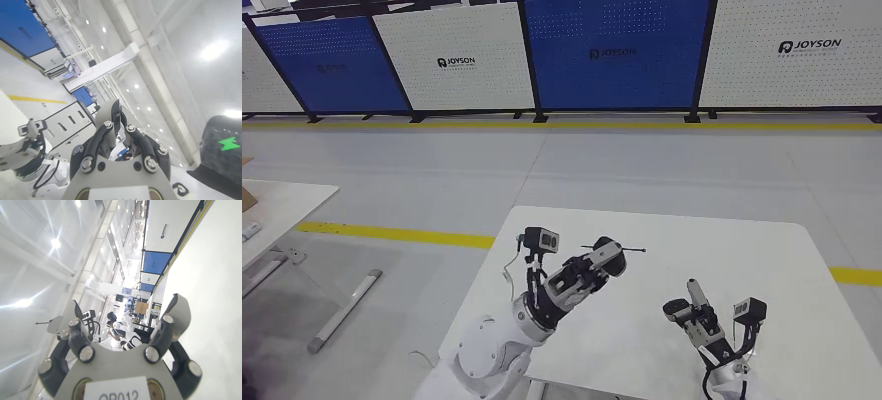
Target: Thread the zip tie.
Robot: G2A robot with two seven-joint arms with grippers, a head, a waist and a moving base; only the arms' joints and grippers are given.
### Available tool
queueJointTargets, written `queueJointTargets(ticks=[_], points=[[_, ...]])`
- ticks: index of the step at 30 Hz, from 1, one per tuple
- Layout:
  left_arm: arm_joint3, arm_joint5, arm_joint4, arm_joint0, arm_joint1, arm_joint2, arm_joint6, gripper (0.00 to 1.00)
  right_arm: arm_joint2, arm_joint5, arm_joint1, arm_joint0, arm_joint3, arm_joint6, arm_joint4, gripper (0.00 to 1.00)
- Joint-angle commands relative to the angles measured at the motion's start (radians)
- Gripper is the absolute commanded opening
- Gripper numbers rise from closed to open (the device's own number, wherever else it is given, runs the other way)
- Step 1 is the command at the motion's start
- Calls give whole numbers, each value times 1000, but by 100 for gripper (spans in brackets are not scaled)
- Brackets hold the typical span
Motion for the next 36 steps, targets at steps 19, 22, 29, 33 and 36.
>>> queueJointTargets(ticks=[19,22,29,33,36], points=[[19,156,119,44,10,9,-39,0,0,0,0,0,0,0,0,100],[84,202,122,37,11,22,-41,0,0,0,0,0,0,0,0,100],[219,246,119,-3,6,69,-44,0,0,0,0,0,0,0,0,100],[252,256,125,-19,5,86,-48,0,0,0,0,0,0,0,0,100],[253,250,115,-19,5,88,-45,0,0,0,0,0,0,0,0,100]])
